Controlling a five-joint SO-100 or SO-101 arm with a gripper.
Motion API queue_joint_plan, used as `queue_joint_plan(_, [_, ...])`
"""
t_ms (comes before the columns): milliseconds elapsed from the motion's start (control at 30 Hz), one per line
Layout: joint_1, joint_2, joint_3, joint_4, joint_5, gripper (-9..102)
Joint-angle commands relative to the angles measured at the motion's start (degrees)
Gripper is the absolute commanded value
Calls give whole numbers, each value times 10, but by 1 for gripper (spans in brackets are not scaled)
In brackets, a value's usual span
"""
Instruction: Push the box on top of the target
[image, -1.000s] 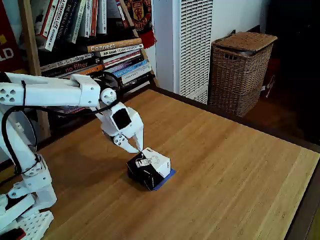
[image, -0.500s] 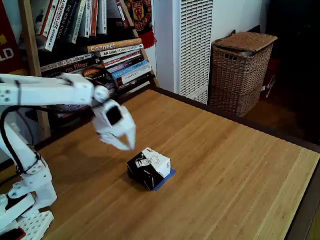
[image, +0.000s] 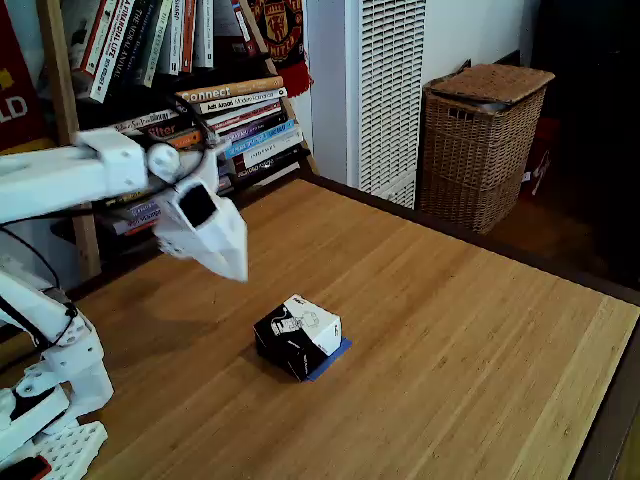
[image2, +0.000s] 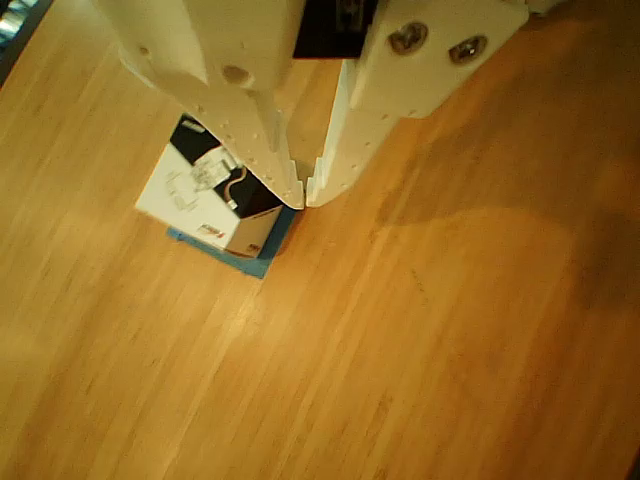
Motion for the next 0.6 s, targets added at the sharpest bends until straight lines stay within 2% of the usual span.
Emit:
queue_joint_plan(0, [-1, 24, -18, 25, 76, 0])
queue_joint_plan(233, [7, 66, 10, 33, 243, 0])
queue_joint_plan(567, [47, 316, 152, 44, 309, 0])
